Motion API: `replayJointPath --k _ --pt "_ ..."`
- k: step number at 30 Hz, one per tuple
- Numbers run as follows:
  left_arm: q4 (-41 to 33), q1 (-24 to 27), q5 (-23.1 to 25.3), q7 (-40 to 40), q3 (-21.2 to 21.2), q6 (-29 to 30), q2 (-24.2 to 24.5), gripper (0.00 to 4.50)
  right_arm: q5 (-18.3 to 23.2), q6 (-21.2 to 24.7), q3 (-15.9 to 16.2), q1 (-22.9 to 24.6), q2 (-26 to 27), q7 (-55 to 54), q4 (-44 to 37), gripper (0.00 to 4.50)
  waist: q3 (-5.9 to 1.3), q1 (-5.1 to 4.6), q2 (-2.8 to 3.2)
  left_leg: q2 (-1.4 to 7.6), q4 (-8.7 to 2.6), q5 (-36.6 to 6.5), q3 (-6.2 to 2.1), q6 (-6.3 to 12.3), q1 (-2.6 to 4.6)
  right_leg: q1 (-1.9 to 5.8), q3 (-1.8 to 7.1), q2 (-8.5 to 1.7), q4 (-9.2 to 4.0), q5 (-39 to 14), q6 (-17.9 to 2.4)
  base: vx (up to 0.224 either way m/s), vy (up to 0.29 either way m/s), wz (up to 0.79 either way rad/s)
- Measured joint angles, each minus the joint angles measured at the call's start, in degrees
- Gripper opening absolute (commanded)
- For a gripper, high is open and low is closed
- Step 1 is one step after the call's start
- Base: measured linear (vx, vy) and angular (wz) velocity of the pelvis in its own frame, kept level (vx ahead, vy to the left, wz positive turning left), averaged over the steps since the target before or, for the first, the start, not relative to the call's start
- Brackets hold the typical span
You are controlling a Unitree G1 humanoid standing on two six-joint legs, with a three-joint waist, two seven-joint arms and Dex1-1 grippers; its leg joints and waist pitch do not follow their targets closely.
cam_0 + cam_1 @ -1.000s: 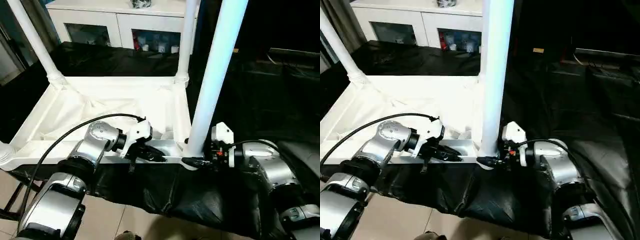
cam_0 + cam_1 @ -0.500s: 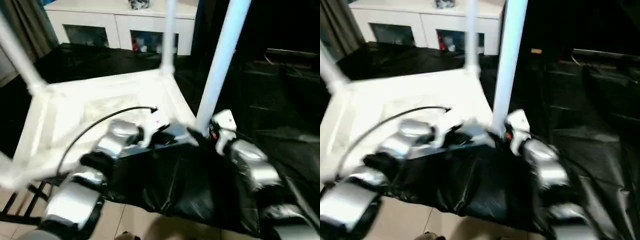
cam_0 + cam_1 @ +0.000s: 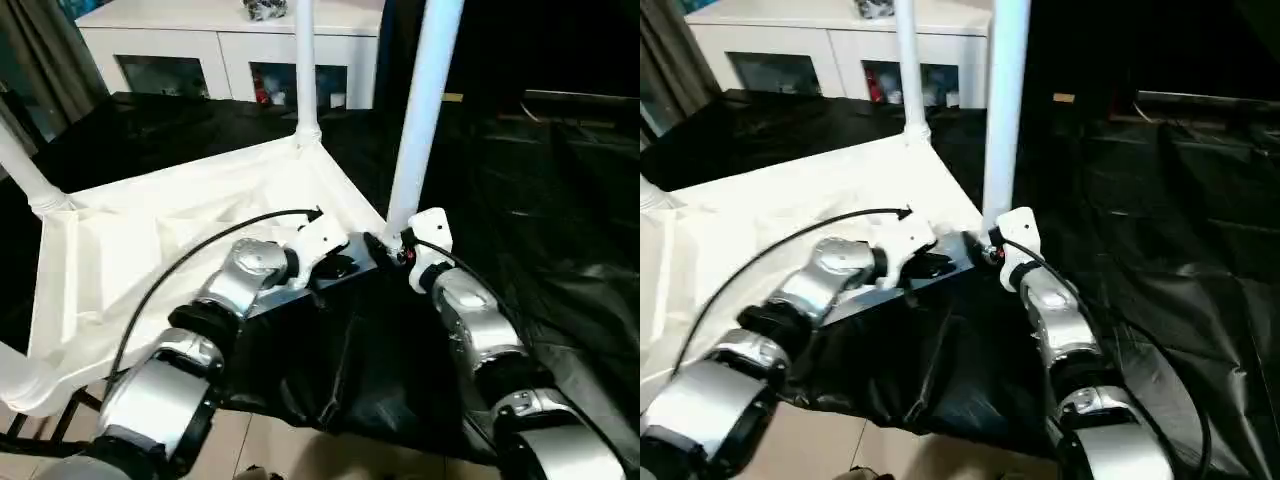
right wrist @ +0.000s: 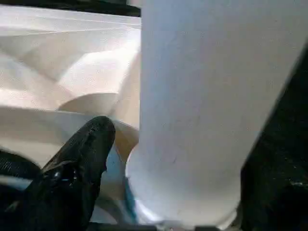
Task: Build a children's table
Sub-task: Rotate leg to tighten
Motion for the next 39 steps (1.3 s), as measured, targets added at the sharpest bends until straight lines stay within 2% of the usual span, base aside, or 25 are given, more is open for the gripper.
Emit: replayJointPath --k 9,13,14,16,18,21,22,24,32,35,39 --pt "-1.6 2.2 -2.8 -14.6 -0.6 -4.8 4.9 0.00 3.7 -1.1 4.1 3.8 -7.9 26.4 -4.6 4.26 0.12 1.81 -0.32 0.03 0.16 0.0 0.05 0.03 -0.03 0.00 0.02 -0.03 0.07 0.0 0.0 0.000 0.000 0.00" --pt "-2.0 2.6 -3.4 -20.1 -0.8 -6.0 6.7 0.00 5.2 -0.2 5.4 4.0 -10.3 34.4 -6.6 4.26 0.13 2.11 -0.33 0.03 0.15 0.0 0.05 0.03 -0.03 -0.01 0.01 -0.03 0.10 0.0 0.0 0.000 0.000 0.00" --pt "-2.2 2.8 -3.5 -21.1 -0.9 -6.3 7.0 0.00 5.5 0.1 5.4 4.0 -10.7 35.6 -6.9 3.98 0.13 2.17 -0.34 0.03 0.15 0.0 0.05 0.04 -0.03 -0.01 0.01 -0.03 0.10 0.0 0.0 0.000 0.000 0.00" --pt "-2.9 3.3 -4.0 -23.2 -1.0 -6.6 7.6 0.00 5.8 1.0 5.7 4.0 -11.5 38.0 -7.4 3.98 0.19 2.27 -0.49 0.03 0.15 0.0 0.05 0.04 -0.04 -0.02 0.01 -0.04 0.11 0.0 0.0 0.000 0.000 0.00" --pt "-3.8 4.0 -5.0 -25.6 -1.0 -6.7 8.1 0.00 6.7 1.8 6.4 4.2 -12.1 41.1 -8.7 3.62 0.24 2.40 -0.57 0.04 0.15 0.0 0.05 0.04 -0.04 -0.02 0.01 -0.04 0.10 0.0 0.0 0.000 0.000 0.00" --pt "-4.5 4.5 -5.2 -27.4 -1.5 -6.7 8.2 0.00 7.3 3.1 7.4 4.9 -12.2 43.9 -9.8 3.55 0.24 2.83 -0.57 0.03 0.15 0.0 0.06 0.04 -0.04 -0.02 0.01 -0.05 0.10 0.0 0.0 0.000 0.000 0.00" --pt "-4.6 4.5 -5.2 -27.7 -1.5 -6.7 8.2 0.00 7.4 3.4 7.5 5.2 -12.2 44.3 -10.1 3.55 0.24 2.99 -0.57 0.03 0.15 0.0 0.07 0.04 -0.04 -0.03 0.02 -0.05 0.10 0.0 0.0 0.000 0.000 0.00" --pt "-4.6 4.5 -5.3 -28.2 -1.6 -6.7 8.2 0.00 7.6 3.7 7.6 5.4 -12.3 44.9 -10.5 3.22 0.23 3.16 -0.57 0.03 0.17 0.0 0.09 0.04 -0.03 -0.03 0.02 -0.07 0.12 0.0 0.0 0.000 0.000 0.00" --pt "-4.2 4.4 -5.1 -26.7 -1.5 -5.7 7.3 0.00 8.0 6.4 6.8 7.3 -11.8 42.0 -13.4 2.74 0.15 3.14 -0.38 0.03 0.16 0.0 0.10 0.03 0.01 -0.01 0.02 -0.08 0.12 0.0 0.0 0.000 0.000 0.00" --pt "-2.9 3.3 -4.3 -22.0 -1.5 -3.9 6.0 0.00 7.6 7.4 4.5 8.5 -9.6 34.5 -13.9 2.70 0.13 2.93 -0.36 0.03 0.20 0.0 0.10 0.01 0.10 0.06 0.04 -0.08 0.15 0.0 0.0 0.000 0.000 0.00" --pt "-0.4 0.7 -1.7 -12.0 -1.4 -1.0 2.5 0.00 5.0 7.4 0.7 7.9 -4.8 17.4 -11.4 2.68 0.09 1.79 -0.31 -0.05 0.20 0.0 0.10 -0.02 0.25 0.19 0.11 -0.11 0.14 0.0 0.0 0.000 0.000 0.00"
